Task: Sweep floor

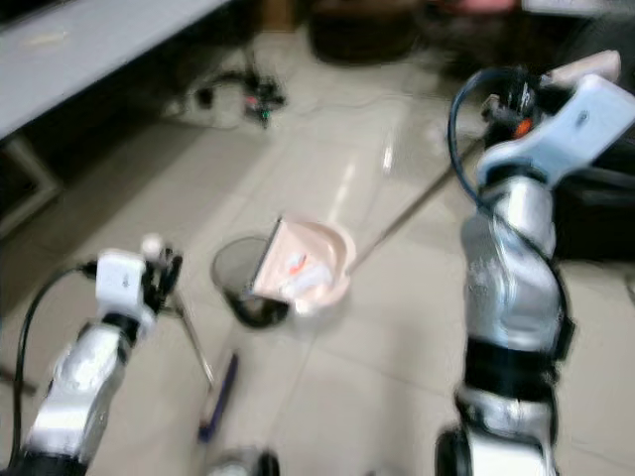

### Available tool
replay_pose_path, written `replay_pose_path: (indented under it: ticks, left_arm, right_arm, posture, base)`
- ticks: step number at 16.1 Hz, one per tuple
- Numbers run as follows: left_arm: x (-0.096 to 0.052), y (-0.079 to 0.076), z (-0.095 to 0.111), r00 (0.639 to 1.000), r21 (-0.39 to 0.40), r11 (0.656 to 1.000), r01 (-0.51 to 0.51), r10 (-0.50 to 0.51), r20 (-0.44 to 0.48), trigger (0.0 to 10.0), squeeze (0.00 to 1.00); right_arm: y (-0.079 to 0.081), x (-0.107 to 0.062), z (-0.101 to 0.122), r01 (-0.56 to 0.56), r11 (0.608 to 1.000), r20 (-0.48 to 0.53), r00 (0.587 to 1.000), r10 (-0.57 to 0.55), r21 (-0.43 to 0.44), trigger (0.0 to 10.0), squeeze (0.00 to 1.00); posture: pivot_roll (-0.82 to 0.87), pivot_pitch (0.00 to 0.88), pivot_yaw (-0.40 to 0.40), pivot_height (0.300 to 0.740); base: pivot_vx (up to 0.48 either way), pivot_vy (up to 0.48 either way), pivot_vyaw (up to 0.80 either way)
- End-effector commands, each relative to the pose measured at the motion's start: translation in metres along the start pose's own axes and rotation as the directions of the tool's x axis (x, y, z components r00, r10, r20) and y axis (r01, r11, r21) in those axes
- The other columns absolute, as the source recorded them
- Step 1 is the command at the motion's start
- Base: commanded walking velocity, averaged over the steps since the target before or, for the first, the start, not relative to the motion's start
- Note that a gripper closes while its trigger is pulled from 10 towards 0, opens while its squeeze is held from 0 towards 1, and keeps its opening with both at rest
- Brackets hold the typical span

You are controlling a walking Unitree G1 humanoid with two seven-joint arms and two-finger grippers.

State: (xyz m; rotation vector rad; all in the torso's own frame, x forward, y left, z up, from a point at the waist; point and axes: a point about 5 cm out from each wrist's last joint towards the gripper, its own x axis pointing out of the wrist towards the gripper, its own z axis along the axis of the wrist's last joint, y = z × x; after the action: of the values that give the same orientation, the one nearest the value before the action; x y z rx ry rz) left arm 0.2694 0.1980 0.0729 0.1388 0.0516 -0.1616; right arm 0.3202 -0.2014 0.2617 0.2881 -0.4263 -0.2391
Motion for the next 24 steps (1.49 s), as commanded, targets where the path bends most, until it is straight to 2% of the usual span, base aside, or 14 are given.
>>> replay_pose_path:
  ticks: [1, 4, 10, 14, 17, 24]
  left_arm:
    - [0.002, 0.005, 0.009, 0.999, 0.026, 1.0, -0.015, 0.014, 0.039, 10.0, 0.0]
    - [0.002, 0.004, 0.008, 0.999, 0.024, 0.999, -0.023, 0.022, 0.036, 10.0, 0.0]
    - [0.005, 0.002, 0.006, 0.998, 0.004, 0.998, -0.061, 0.06, 0.023, 10.0, 0.0]
    - [0.007, -0.001, 0.004, 0.997, 0.003, 0.997, -0.078, 0.078, 0.02, 10.0, 0.0]
    - [0.004, 0.004, 0.004, 0.993, 0.0, 0.993, -0.117, 0.117, 0.026, 10.0, 0.0]
    - [0.003, 0.009, 0.005, 0.992, 0.015, 0.992, -0.125, 0.124, 0.03, 10.0, 0.0]
  right_arm:
    - [0.007, 0.004, 0.014, -0.029, 0.999, 0.061, 0.998, 0.027, 0.031, 10.0, 0.0]
    - [0.011, 0.003, 0.011, -0.066, 0.997, 0.047, 0.997, 0.068, -0.034, 10.0, 0.0]
    - [0.014, 0.0, 0.009, -0.102, 0.992, 0.035, 0.994, 0.105, -0.077, 10.0, 0.0]
    - [0.012, 0.0, 0.003, -0.107, 0.992, 0.011, 0.994, 0.108, -0.071, 10.0, 0.0]
    - [0.011, 0.002, 0.001, -0.114, 0.992, -0.002, 0.993, 0.114, -0.059, 10.0, 0.0]
    - [0.011, 0.002, -0.004, -0.104, 0.993, -0.005, 0.995, 0.104, -0.049, 10.0, 0.0]
  posture:
    - [0.0, 0.031, 0.092, 0.74]
    - [0.0, 0.038, 0.092, 0.74]
    - [0.01, 0.041, 0.085, 0.74]
    - [0.01, 0.029, 0.058, 0.74]
    - [0.03, 0.028, 0.038, 0.74]
    - [0.04, 0.003, 0.046, 0.74]
  base:
    - [0.247, 0.0, 0.0]
    - [0.293, 0.0, 0.0]
    - [0.319, 0.0, 0.0]
    - [0.321, 0.0, 0.0]
    - [0.326, 0.0, 0.0]
    - [0.341, 0.0, 0.44]
